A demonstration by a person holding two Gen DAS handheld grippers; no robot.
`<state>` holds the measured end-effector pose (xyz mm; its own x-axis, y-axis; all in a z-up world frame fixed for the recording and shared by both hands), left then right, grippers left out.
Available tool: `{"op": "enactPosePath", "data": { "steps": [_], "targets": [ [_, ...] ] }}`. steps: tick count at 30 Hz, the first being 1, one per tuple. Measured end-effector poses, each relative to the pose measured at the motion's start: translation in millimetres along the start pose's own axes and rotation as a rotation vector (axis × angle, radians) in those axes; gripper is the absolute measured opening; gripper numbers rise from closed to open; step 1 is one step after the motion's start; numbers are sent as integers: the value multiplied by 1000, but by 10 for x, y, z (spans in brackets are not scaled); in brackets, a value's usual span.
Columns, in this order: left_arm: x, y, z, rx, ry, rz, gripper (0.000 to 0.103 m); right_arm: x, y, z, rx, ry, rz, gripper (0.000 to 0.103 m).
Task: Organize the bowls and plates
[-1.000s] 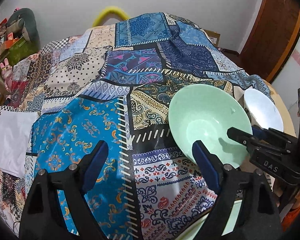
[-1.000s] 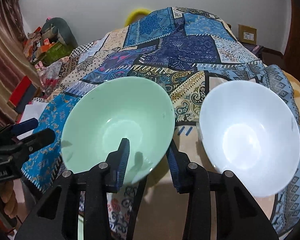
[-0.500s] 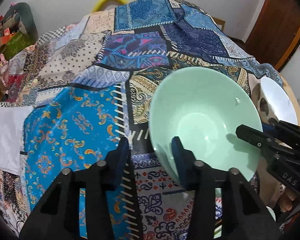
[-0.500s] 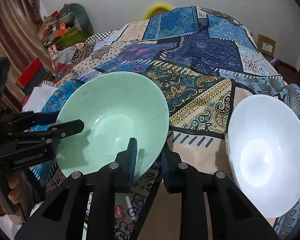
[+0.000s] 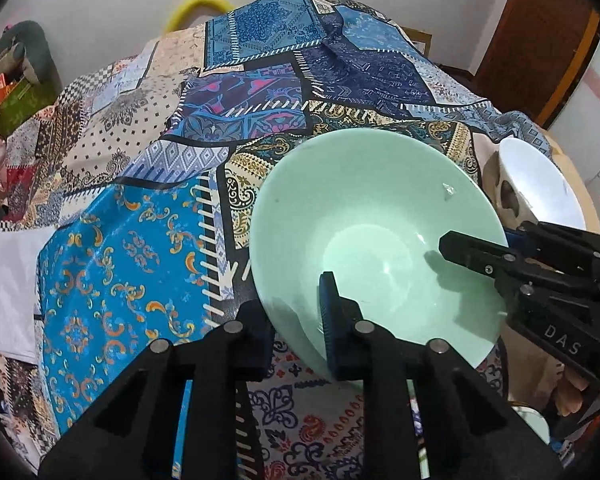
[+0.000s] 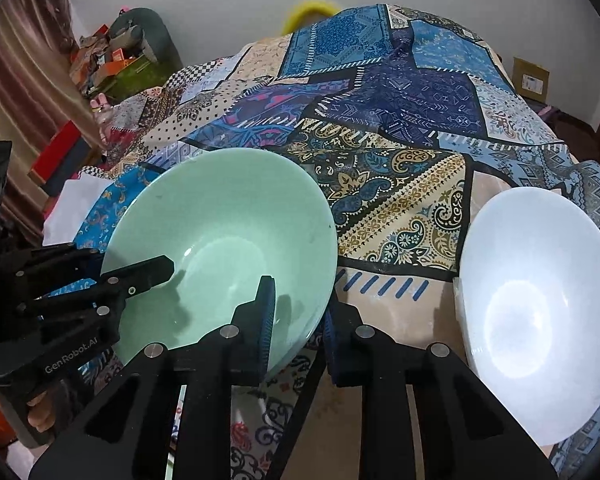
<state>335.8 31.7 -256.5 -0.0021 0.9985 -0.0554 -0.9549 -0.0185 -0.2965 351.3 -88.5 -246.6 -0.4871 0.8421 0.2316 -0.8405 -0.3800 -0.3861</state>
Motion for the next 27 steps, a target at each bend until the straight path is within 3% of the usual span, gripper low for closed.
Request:
{"op": "enactPosePath", "data": {
  "steps": [8,27],
  "targets": [
    [-60,151,304,-30,13,1,20,96,132,257,-24,-4,-10,20],
    [-10,799,1463,-164,7,33,20,688,457,1086,-143,-11,49,20]
  ]
}}
Point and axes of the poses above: each gripper's, at about its wrist camera, not at the fingertips, and z roughly against the way its jaws point, x to its left, y to its underside, the point moved 5 cm from there along -z, roughly the way its jaws point, and after that the axes turned 11 degrees about x, right-handed, at the moved point
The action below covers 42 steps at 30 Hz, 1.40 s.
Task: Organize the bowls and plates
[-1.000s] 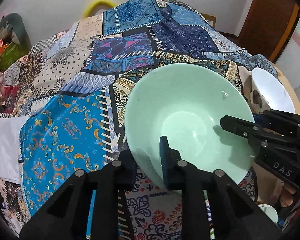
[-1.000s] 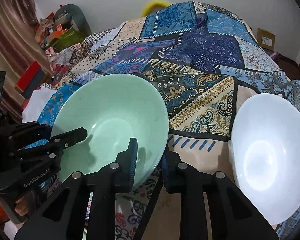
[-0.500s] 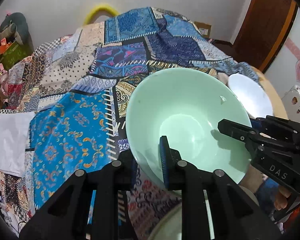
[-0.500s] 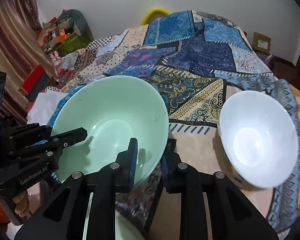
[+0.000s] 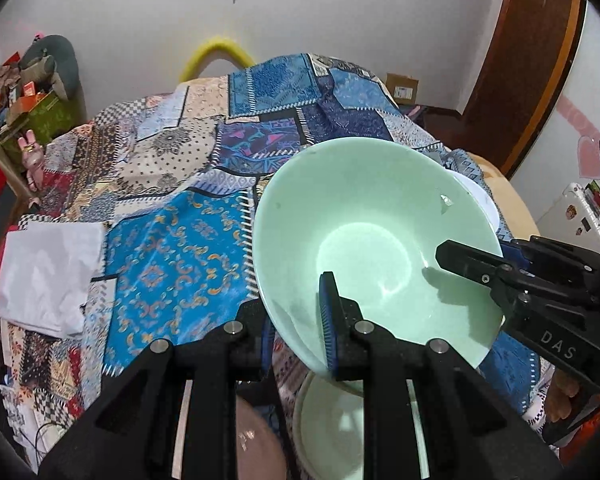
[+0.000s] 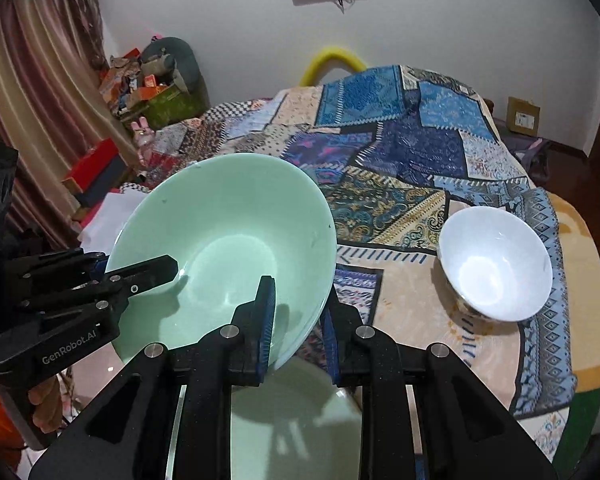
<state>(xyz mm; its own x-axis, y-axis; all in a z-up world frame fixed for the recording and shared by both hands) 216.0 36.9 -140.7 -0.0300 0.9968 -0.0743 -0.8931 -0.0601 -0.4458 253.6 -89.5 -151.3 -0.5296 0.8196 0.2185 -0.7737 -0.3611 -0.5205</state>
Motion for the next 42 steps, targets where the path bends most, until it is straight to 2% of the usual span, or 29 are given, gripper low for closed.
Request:
{"op": "enactPosePath", "data": {
  "steps": [9,23,33,42],
  "targets": [
    [218,370,373,-27,-20,52,20,364,115,109,-17,-34,43,20],
    [718,953,582,-5,-56,141,20,953,356,-70,22,-115,98,20],
    [1072,1311,483,42,-63,206,20,1291,532,-330,88,-145,133,20],
    [1275,1533,278,101,-56,250,20,1439,716,-601,156,-171,132,20]
  ]
}}
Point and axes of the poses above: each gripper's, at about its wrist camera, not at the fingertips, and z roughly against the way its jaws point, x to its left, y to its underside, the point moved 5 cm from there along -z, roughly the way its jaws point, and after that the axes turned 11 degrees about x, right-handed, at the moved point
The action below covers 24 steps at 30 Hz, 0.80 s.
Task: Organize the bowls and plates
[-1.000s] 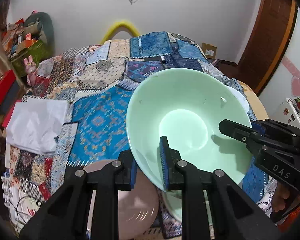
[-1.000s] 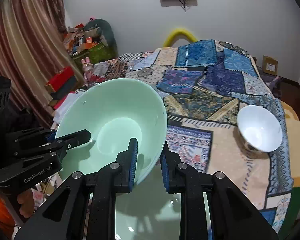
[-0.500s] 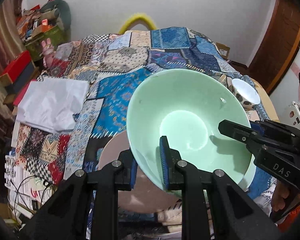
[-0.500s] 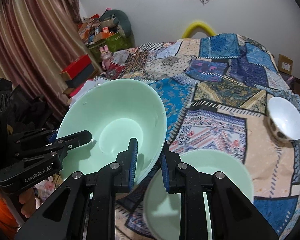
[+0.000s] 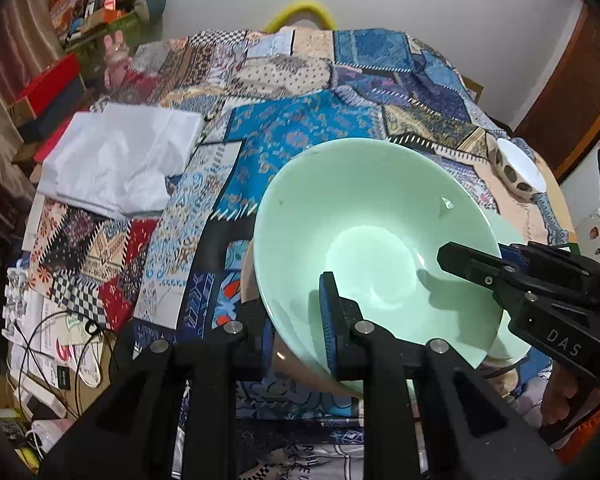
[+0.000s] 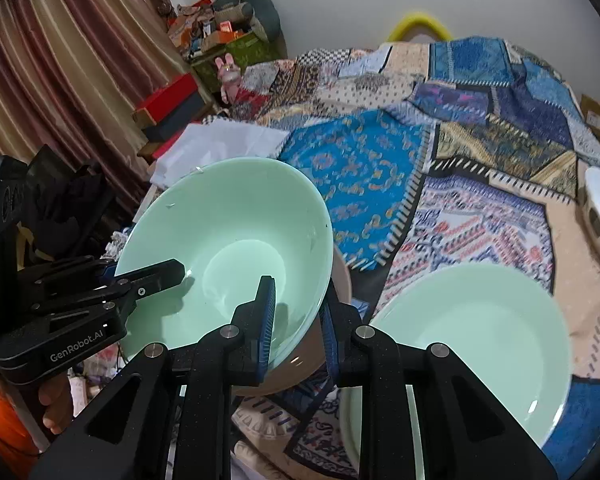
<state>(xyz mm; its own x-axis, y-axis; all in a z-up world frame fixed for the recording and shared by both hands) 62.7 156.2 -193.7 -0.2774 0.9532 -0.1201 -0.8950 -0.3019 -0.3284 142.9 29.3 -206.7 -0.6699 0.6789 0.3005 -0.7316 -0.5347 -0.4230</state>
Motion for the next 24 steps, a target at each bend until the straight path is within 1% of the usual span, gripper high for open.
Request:
{"op": "enactPosePath", "data": {
  "steps": [12,18,24],
  "targets": [
    [101,86,-320,69,8,21,20,-27,88,-299,76,-11,-19,20],
    [111,89,-386,80,17,16,20,-30,120,-370,99,-1,-16,20],
    [128,85,-412,78,18,18,19,-2,106,-335,107,7,14,22]
  ]
}}
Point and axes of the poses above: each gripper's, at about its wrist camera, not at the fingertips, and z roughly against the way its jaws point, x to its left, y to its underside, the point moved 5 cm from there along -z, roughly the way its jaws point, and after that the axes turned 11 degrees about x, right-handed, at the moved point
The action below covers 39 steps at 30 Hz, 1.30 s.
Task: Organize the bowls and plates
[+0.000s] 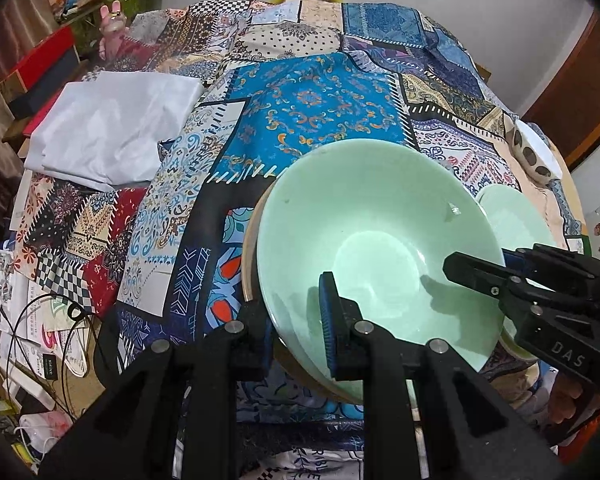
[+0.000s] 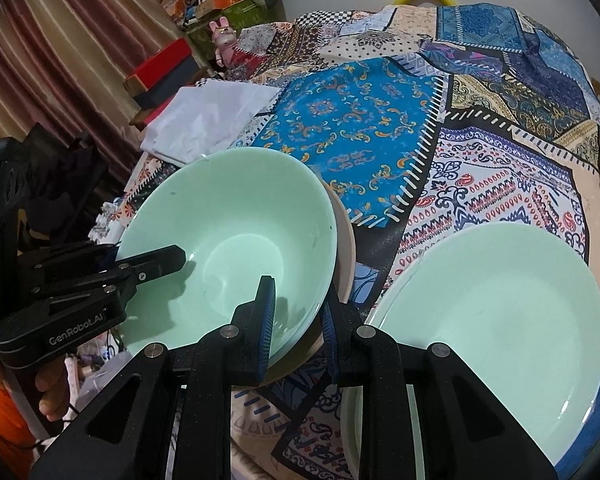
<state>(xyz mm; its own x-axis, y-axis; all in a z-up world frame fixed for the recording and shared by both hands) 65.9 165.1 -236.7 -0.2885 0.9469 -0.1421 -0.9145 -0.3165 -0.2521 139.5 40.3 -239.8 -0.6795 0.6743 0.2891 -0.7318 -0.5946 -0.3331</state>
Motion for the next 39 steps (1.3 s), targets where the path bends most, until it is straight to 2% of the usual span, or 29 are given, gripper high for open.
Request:
{"op": "enactPosePath", "data": {
  "steps": [10,28,31,35,39],
  "targets": [
    [2,-3,-18,1,-19,-9,17,-42,-7,86,-14,62,17,23],
    [-43,-95,96,14,-85,-15,19,-105,54,240,-55,30,15,24],
    [-49,-115,153,1,-105,-12,27,-135,53,318,-72,36,17,24],
    [-121,-169,360,-65,-142,-45,39,-212,64,457,-102,48,13,28],
    [-242,-245,533,-103,-150,-65,41,-339,59,637,-142,73,1,30]
  ]
}}
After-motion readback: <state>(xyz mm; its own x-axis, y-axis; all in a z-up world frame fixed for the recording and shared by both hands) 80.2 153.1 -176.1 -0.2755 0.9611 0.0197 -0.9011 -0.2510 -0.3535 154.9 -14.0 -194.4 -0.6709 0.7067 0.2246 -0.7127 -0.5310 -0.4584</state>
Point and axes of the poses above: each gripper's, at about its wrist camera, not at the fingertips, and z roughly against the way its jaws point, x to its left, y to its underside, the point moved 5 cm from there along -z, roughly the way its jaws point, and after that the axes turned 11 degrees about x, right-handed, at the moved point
